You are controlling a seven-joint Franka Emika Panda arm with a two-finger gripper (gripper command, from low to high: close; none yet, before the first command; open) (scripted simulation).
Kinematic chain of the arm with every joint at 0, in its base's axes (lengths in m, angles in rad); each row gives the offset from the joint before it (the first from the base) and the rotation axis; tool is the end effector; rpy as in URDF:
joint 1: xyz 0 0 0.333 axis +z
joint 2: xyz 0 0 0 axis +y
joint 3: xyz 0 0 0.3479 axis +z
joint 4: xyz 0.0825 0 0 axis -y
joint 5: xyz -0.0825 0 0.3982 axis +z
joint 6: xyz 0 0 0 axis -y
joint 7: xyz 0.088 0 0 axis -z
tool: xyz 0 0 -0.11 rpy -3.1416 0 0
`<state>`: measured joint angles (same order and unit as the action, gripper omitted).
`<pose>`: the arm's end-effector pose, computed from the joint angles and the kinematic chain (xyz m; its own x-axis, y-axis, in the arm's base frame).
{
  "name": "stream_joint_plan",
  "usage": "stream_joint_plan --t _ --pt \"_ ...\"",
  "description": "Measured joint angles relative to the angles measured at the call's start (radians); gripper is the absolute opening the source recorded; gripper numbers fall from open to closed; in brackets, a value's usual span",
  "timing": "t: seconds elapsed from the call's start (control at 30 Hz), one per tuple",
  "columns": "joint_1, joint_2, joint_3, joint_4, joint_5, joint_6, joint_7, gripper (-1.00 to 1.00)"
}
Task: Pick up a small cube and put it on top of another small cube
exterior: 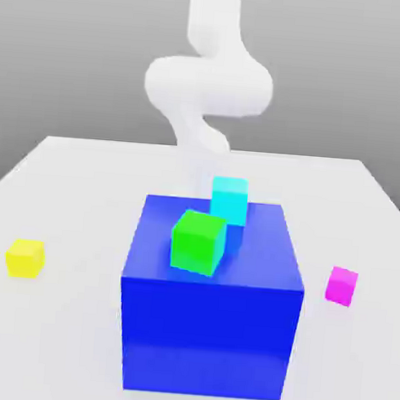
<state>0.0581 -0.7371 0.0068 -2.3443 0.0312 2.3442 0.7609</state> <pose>0.3664 0.0253 0.6917 0.5788 -0.6677 0.4682 -0.4656 -0.7419 -0.4825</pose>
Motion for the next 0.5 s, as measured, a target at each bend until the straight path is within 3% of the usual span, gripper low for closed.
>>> stream_joint_plan --t 0.5 --pt "0.332 0.377 0.128 -0.265 0.143 0.262 -0.201 0.0"
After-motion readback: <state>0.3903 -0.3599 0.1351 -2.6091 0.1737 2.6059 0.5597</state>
